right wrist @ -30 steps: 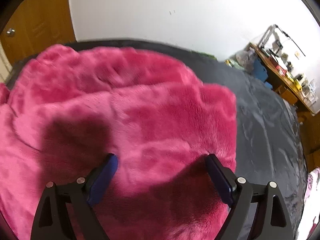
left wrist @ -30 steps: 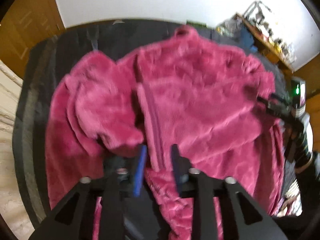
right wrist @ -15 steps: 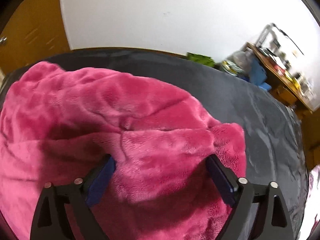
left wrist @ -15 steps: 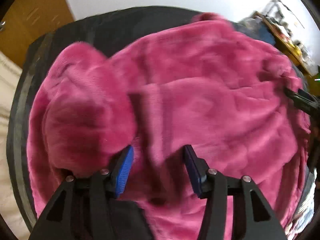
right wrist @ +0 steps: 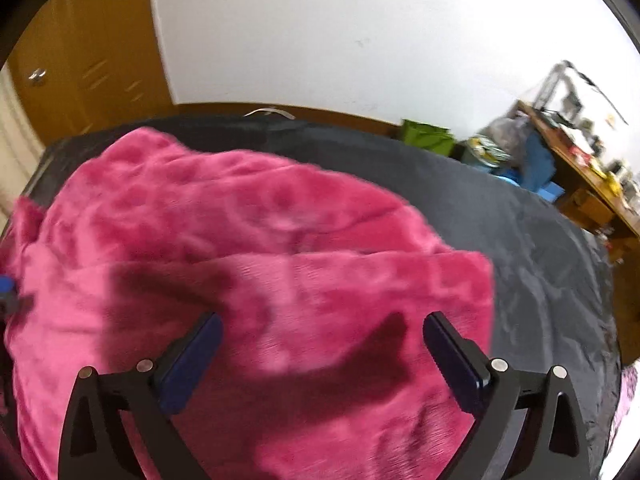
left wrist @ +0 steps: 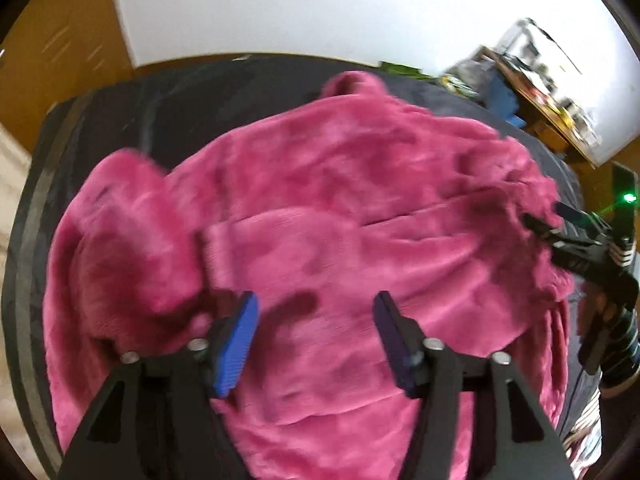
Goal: Fold clothes
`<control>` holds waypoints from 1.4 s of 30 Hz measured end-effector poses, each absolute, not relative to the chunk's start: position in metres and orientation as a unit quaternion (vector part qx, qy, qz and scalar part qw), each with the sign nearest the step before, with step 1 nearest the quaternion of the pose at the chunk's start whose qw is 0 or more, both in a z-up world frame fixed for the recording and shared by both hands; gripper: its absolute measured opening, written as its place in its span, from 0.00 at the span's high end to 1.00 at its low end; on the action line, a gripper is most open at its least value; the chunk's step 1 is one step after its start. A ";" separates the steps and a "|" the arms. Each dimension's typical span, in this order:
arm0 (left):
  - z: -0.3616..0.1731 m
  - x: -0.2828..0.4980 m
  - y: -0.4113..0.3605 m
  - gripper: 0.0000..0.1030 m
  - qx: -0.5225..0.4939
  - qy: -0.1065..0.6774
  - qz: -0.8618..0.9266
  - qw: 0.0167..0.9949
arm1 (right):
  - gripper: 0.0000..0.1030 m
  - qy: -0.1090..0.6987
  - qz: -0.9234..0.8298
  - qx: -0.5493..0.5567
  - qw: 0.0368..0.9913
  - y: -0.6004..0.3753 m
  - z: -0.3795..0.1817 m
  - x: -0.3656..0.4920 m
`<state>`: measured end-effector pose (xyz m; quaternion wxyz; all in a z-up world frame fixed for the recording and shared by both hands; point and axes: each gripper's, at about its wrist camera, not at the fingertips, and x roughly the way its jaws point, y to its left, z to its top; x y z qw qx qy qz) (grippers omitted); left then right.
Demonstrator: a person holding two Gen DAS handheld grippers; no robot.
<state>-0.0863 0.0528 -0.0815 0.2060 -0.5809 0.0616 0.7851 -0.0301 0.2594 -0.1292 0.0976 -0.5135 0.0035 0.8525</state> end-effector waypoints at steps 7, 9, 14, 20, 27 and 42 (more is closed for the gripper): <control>-0.121 -0.090 0.079 0.29 -0.600 0.135 0.769 0.175 | 0.01 0.054 0.836 -0.542 0.063 0.276 -0.152 -0.011; -0.115 -0.087 0.078 0.29 -0.600 0.121 0.771 0.175 | 0.01 0.069 0.846 -0.525 0.064 0.286 -0.136 0.004; -0.094 -0.067 0.074 0.29 -0.601 0.069 0.775 0.183 | 0.01 0.124 0.859 -0.492 0.069 0.312 -0.093 0.066; -0.086 -0.017 0.081 0.28 -0.608 0.047 0.765 0.207 | 0.01 0.115 0.865 -0.485 0.052 0.293 -0.080 0.139; -0.105 0.054 0.089 0.28 -0.638 0.049 0.738 0.212 | 0.01 0.051 0.864 -0.499 0.043 0.241 -0.102 0.201; -0.143 0.117 0.061 0.25 -0.636 0.005 0.761 0.127 | 0.00 -0.005 0.830 -0.555 -0.043 0.187 -0.170 0.246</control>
